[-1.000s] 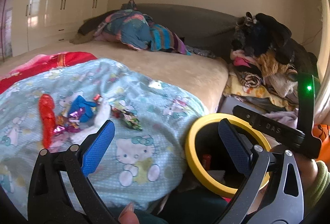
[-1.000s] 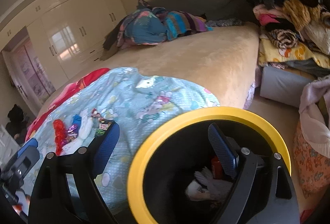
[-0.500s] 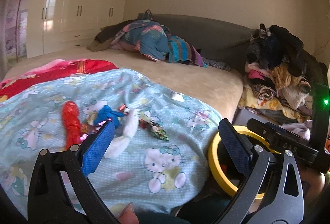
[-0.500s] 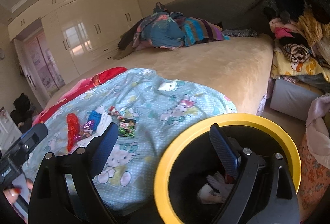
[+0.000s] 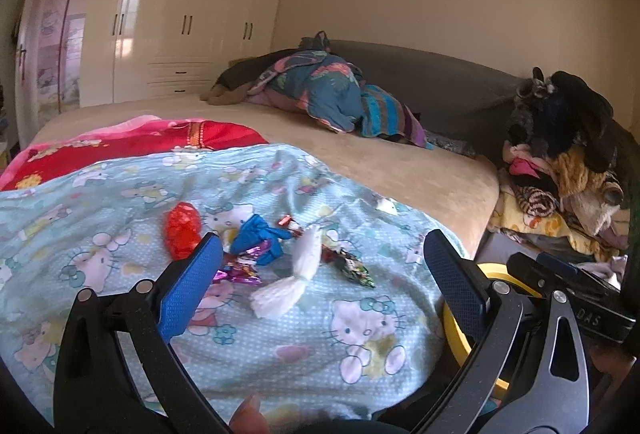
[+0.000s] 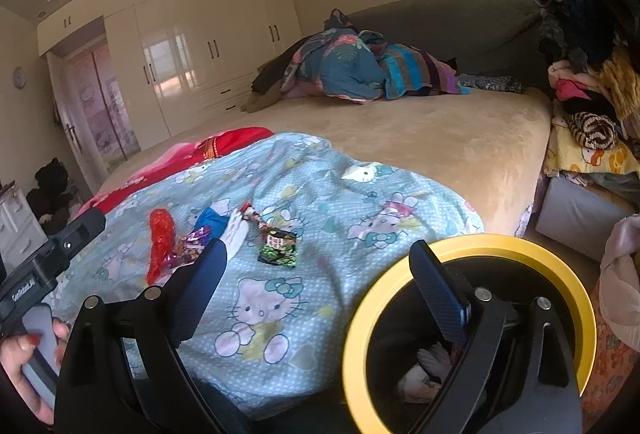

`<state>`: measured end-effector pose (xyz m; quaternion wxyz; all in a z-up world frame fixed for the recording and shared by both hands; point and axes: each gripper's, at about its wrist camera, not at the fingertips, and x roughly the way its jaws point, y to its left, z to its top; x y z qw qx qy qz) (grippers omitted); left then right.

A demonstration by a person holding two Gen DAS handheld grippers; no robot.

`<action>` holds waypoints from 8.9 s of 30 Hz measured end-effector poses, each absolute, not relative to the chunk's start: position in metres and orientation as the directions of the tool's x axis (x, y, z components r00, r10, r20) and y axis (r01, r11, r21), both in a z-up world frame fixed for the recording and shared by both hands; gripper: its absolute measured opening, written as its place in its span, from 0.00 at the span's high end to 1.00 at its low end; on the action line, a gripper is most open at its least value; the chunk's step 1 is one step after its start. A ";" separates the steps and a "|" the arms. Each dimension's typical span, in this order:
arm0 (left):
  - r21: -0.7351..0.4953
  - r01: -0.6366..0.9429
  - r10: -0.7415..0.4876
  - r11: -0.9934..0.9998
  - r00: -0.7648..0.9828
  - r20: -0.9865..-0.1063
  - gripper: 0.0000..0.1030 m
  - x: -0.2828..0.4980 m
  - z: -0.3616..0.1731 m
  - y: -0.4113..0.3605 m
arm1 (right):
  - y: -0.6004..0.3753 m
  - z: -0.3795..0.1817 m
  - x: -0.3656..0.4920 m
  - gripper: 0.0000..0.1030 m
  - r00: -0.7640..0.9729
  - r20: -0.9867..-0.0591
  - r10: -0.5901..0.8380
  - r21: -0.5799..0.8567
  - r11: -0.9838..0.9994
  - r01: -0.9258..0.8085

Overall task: Collect trash
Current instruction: 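Move both tools back from the bin toward the remaining trash, then grasp the red plastic bag with left tool while right grasps white tied bag, then carry the red bag and white bag over the yellow bin with both tools, then open both tools over the bin, dropping the red and white bags, then move both tools back from the bin toward the remaining wrappers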

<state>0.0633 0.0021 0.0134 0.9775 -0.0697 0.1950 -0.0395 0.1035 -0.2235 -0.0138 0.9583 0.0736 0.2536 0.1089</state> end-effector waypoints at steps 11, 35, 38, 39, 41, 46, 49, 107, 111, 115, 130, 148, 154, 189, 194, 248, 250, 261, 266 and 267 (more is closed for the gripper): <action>-0.181 -0.006 -0.064 0.983 0.924 -0.376 0.10 0.065 0.009 0.028 | -0.194 -0.018 0.108 0.11 0.828 -0.486 0.281 0.170 0.959 -0.226; -0.259 -0.187 0.040 0.948 0.874 -0.484 0.10 0.083 -0.039 0.108 | -0.116 -0.049 0.161 0.11 0.738 -0.565 0.369 0.121 0.922 -0.368; -0.291 -0.195 0.021 0.937 0.859 -0.511 0.11 0.088 -0.050 0.115 | -0.109 -0.055 0.174 0.11 0.722 -0.578 0.381 0.137 0.917 -0.375; -0.295 -0.199 0.019 0.935 0.855 -0.518 0.14 0.090 -0.053 0.116 | -0.107 -0.057 0.178 0.11 0.716 -0.581 0.386 0.142 0.915 -0.378; -0.306 -0.201 0.006 0.931 0.845 -0.535 0.18 0.094 -0.059 0.118 | -0.100 -0.061 0.186 0.11 0.707 -0.588 0.393 0.147 0.911 -0.385; -0.307 -0.189 -0.019 0.933 0.826 -0.564 0.31 0.105 -0.071 0.118 | -0.086 -0.073 0.207 0.13 0.680 -0.610 0.407 0.163 0.904 -0.396; -0.290 -0.191 -0.019 0.938 0.805 -0.592 0.43 0.114 -0.080 0.116 | -0.077 -0.081 0.216 0.17 0.659 -0.629 0.412 0.167 0.900 -0.403; -0.344 0.078 -0.233 0.936 0.870 -0.434 0.99 0.067 -0.009 0.084 | -0.102 -0.084 0.163 0.83 0.607 -0.572 0.552 0.230 0.818 -0.527; -0.338 0.110 -0.253 0.935 0.874 -0.414 0.99 0.062 0.001 0.073 | -0.109 -0.078 0.158 0.84 0.616 -0.564 0.550 0.232 0.822 -0.521; -0.331 0.140 -0.274 0.933 0.875 -0.400 0.99 0.059 0.009 0.064 | -0.117 -0.071 0.154 0.84 0.633 -0.550 0.545 0.236 0.828 -0.508; -0.310 0.236 -0.346 0.921 0.861 -0.373 0.99 0.050 0.023 0.028 | -0.155 -0.047 0.143 0.84 0.689 -0.502 0.523 0.261 0.851 -0.455; -0.271 0.330 -0.415 0.904 0.828 -0.377 0.99 0.047 0.027 -0.014 | -0.213 -0.043 0.131 0.84 0.744 -0.497 0.446 0.293 0.893 -0.340; -0.259 0.364 -0.441 0.895 0.813 -0.380 0.99 0.045 0.027 -0.030 | -0.237 -0.041 0.133 0.84 0.766 -0.488 0.419 0.307 0.904 -0.299; -0.208 0.527 -0.562 0.824 0.712 -0.420 0.99 0.037 0.018 -0.106 | -0.317 -0.047 0.127 0.84 0.819 -0.499 0.283 0.350 0.931 -0.108; -0.216 0.550 -0.585 0.806 0.689 -0.428 0.99 0.038 0.014 -0.117 | -0.333 -0.050 0.127 0.84 0.820 -0.508 0.263 0.358 0.931 -0.076; -0.276 0.607 -0.647 0.745 0.558 -0.520 0.28 0.093 -0.031 -0.193 | -0.412 -0.102 0.133 0.47 0.742 -0.644 0.188 0.399 0.909 0.116; -0.275 0.594 -0.638 0.756 0.571 -0.517 0.24 0.091 -0.030 -0.188 | -0.411 -0.100 0.133 0.47 0.744 -0.641 0.186 0.393 0.913 0.110; -0.248 0.509 -0.560 0.824 0.667 -0.492 0.11 0.081 -0.016 -0.151 | -0.389 -0.083 0.132 0.43 0.760 -0.617 0.205 0.368 0.928 0.049; -0.235 0.462 -0.515 0.855 0.711 -0.479 0.11 0.080 -0.009 -0.133 | -0.375 -0.075 0.133 0.39 0.765 -0.608 0.213 0.349 0.937 0.016; -0.235 0.455 -0.510 0.859 0.717 -0.475 0.11 0.080 -0.008 -0.130 | -0.371 -0.073 0.133 0.38 0.767 -0.604 0.216 0.344 0.939 0.006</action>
